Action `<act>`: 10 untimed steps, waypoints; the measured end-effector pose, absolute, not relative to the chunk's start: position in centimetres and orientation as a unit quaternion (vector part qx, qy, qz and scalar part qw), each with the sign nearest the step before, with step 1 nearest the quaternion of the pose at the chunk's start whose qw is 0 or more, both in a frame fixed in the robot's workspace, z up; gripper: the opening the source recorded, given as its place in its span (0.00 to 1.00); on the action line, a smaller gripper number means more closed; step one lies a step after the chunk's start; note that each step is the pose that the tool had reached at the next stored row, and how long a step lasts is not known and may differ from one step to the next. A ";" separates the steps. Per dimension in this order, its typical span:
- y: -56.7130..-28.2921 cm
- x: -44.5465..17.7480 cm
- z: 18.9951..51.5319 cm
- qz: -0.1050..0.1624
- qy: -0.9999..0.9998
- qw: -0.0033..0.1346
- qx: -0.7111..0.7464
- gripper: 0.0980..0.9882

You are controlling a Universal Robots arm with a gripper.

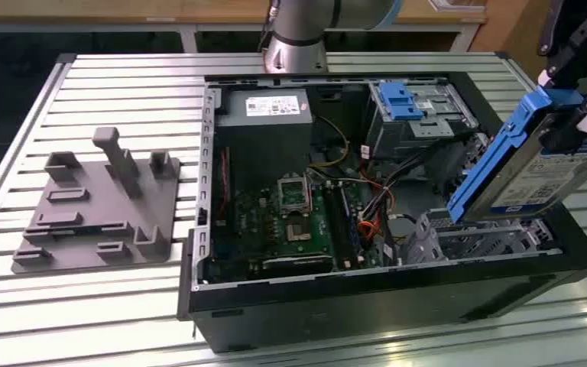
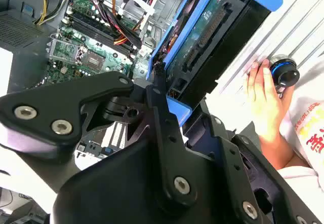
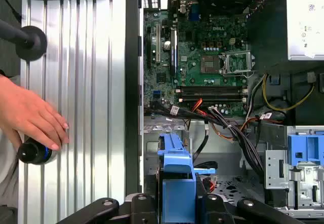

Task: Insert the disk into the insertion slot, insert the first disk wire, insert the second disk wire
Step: 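Insert the disk into the insertion slot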

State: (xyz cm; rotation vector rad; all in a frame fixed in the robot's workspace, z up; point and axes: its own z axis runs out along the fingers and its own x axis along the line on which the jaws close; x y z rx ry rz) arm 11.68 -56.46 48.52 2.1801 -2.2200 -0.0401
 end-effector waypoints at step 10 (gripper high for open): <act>-56.5 11.7 48.5 -0.013 -0.713 0.015 0.701 0.30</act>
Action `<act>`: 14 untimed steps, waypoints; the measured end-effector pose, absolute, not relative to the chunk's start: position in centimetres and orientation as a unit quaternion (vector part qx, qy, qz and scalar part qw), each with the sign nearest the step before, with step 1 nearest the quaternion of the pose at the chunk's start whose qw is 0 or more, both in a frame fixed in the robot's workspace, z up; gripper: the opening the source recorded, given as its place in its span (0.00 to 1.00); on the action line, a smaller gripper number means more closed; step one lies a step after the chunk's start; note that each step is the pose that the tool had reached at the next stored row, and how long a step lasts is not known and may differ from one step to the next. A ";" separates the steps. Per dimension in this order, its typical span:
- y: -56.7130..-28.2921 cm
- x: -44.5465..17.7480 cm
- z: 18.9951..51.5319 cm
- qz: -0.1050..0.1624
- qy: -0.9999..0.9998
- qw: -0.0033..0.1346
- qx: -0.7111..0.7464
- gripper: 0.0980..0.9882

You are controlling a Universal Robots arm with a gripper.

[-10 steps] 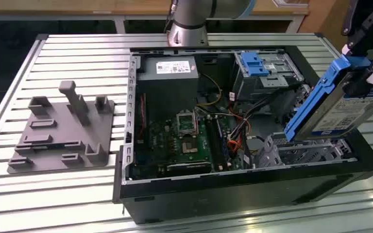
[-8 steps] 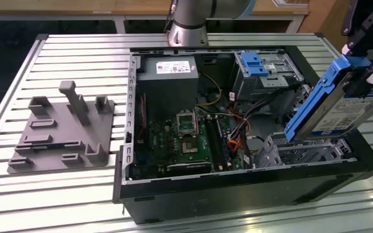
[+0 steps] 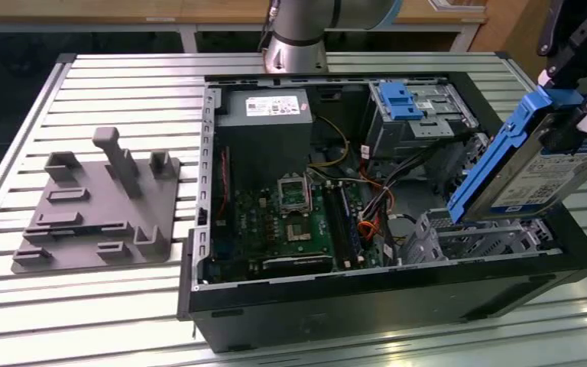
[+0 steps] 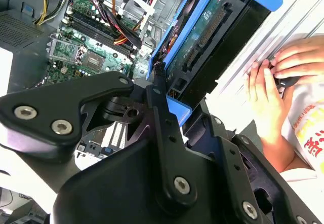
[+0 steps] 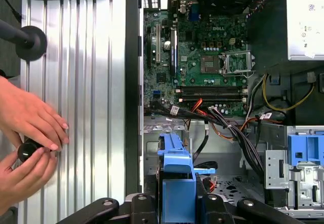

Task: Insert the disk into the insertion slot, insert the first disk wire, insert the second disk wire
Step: 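Insert the disk into the insertion slot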

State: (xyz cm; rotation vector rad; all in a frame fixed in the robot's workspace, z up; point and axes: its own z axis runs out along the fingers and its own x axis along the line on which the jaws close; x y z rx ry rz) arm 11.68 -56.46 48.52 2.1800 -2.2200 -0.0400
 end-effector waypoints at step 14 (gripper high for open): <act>-56.5 11.7 48.5 -0.031 -0.713 -0.003 0.701 0.30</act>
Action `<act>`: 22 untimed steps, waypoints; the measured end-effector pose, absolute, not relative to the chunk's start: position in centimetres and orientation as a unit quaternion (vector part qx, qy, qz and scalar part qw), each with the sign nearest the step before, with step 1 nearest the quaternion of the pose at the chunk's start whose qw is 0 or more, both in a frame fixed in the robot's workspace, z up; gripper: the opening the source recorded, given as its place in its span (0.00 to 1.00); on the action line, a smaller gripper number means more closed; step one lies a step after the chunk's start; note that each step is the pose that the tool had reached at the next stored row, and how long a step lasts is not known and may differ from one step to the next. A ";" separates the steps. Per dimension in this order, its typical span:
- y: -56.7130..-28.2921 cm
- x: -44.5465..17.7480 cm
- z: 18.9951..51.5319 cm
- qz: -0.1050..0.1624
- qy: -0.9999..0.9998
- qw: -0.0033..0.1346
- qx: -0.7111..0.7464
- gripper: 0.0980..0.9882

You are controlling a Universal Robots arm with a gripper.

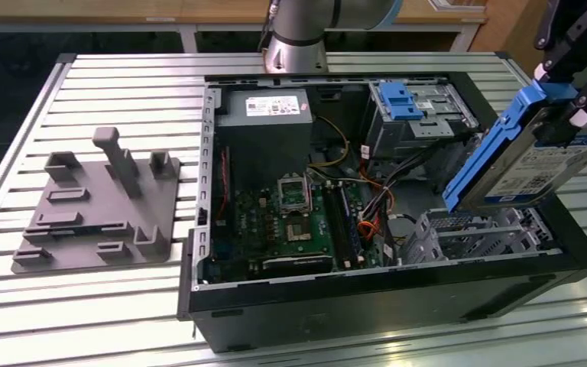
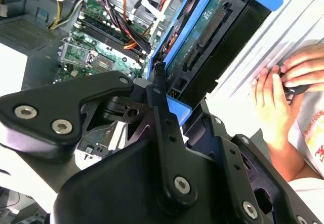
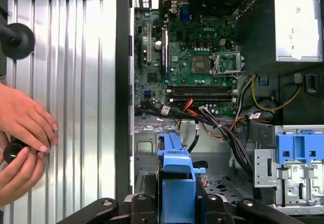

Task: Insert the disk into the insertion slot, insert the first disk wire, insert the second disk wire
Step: 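Insert the disk into the insertion slot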

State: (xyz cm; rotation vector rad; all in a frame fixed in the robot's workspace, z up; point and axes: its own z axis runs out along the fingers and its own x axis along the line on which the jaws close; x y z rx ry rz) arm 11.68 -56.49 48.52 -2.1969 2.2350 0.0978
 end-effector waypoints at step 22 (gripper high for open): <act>-56.5 12.0 48.5 0.039 0.711 0.011 -0.702 0.30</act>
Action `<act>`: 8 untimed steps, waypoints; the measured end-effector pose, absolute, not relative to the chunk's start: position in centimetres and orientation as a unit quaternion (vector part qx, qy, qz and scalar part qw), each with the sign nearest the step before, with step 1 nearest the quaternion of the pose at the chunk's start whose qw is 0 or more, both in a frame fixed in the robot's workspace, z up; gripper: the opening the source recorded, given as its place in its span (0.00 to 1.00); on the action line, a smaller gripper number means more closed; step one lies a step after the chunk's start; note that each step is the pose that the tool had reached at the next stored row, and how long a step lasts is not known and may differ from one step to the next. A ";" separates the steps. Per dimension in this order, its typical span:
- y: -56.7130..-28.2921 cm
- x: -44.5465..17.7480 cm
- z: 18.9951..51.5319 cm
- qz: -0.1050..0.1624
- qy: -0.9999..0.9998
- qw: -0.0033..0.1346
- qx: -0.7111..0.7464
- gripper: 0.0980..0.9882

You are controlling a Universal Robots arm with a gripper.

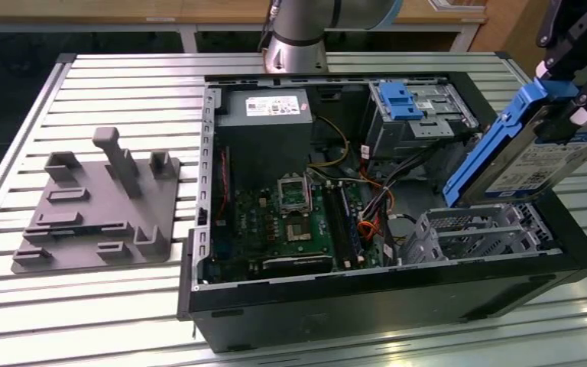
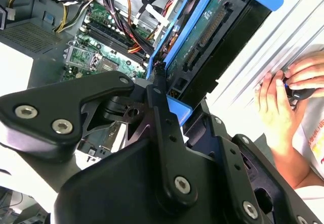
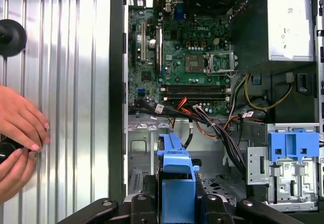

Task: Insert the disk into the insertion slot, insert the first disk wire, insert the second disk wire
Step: 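Insert the disk into the insertion slot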

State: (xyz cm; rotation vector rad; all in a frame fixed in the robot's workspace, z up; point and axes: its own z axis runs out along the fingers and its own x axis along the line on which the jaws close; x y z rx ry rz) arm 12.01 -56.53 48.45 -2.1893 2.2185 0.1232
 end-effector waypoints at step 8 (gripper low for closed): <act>-56.5 12.0 48.4 0.040 0.710 0.011 -0.703 0.30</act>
